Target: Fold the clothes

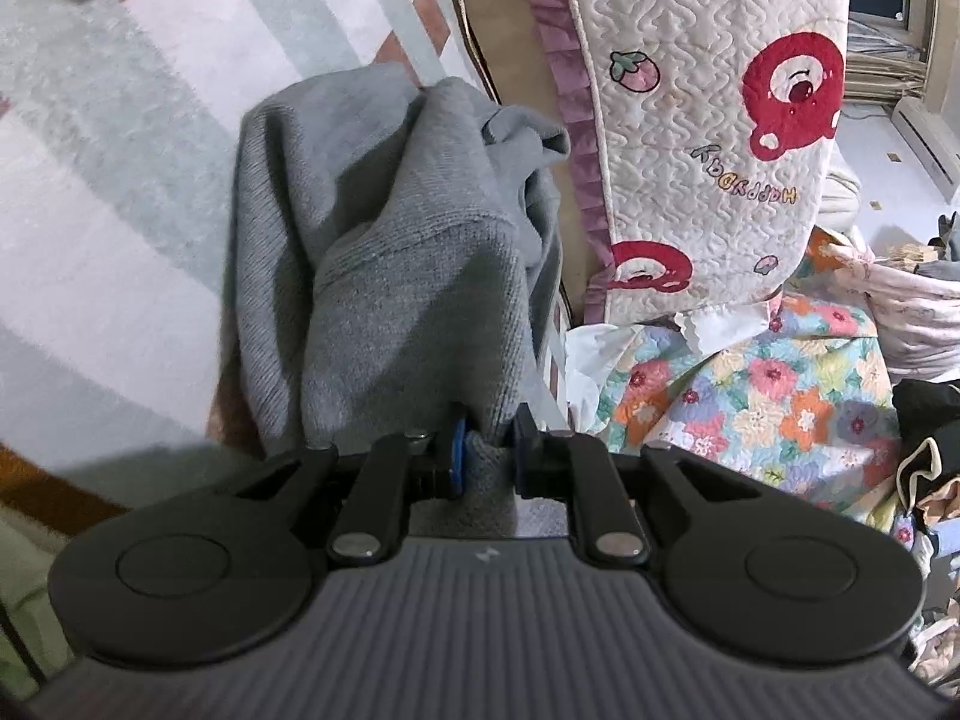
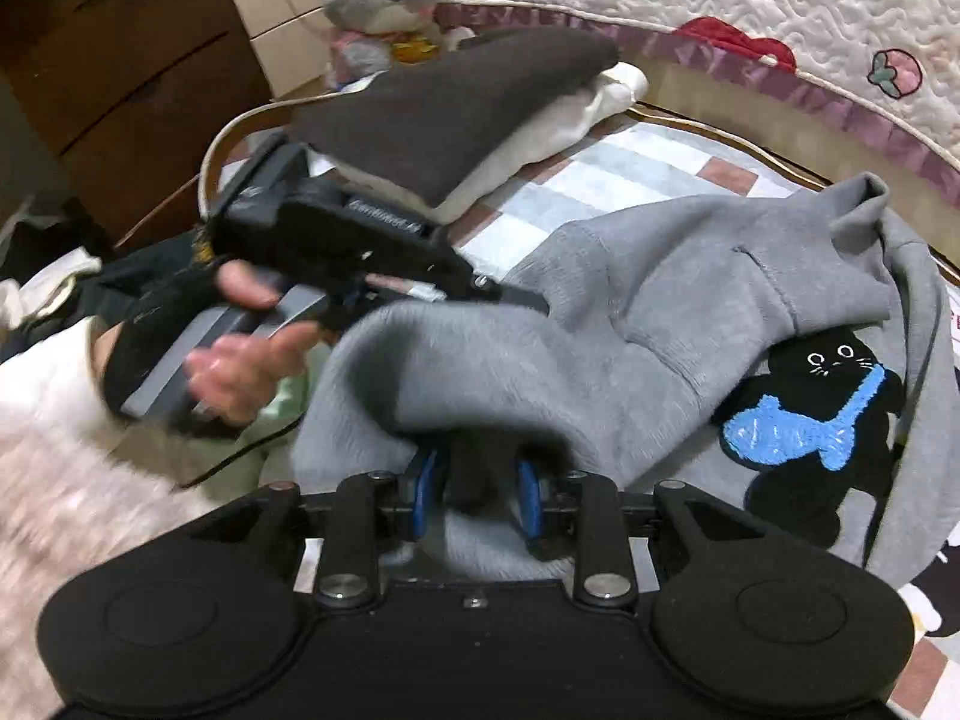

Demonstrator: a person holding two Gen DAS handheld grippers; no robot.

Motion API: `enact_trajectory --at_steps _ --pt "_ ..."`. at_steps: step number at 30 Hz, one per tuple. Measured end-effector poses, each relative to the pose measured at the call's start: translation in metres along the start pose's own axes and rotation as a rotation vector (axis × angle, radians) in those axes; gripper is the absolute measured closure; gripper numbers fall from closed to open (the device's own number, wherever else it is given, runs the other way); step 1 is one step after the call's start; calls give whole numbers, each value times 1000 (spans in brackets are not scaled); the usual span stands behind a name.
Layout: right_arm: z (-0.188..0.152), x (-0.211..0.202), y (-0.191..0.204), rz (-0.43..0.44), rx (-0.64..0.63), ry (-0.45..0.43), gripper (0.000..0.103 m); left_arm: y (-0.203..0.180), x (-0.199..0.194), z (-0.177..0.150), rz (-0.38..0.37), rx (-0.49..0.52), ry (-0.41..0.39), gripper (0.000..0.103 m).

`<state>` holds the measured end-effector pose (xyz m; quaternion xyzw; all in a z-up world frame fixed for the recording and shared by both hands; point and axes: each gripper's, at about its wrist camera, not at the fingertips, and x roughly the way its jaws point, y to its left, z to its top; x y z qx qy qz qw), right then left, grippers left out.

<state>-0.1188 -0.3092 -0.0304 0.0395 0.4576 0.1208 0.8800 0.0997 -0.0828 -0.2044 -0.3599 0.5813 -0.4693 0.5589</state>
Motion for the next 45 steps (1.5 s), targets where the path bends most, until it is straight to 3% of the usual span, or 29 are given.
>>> enact_trajectory --at_steps 6,11,17,20,21,22,23,31,36,40,43,45 --pt "2 30 17 69 -102 76 64 10 0 -2 -17 -53 6 89" --pt "-7 56 37 -23 -293 119 56 14 7 -2 3 -68 10 89" --pt "-17 85 33 -24 -368 199 44 20 8 -1 1 -101 -2 89" --pt "-21 95 38 -32 -421 190 46 23 6 1 16 -109 -13 89" --pt "-22 96 38 -35 -427 166 65 24 5 2 28 -103 -19 89" --pt "-20 96 34 -40 -416 160 88 24 5 3 40 -98 -24 89" --pt "-19 95 30 -43 -403 153 100 24 4 4 53 -92 -30 89" --pt "-12 16 -10 148 -91 -48 101 22 1 12 170 -18 -37 91" --pt "-20 -17 -45 369 173 -142 100 18 -3 13 254 53 -68 96" --pt "-25 -26 -51 507 239 -182 101 20 -9 17 300 62 -115 97" --pt "-27 -45 -52 590 270 -262 101 14 -12 15 314 88 -112 97" --pt "-27 -53 -43 511 192 -266 101 10 -15 13 322 107 -109 97"
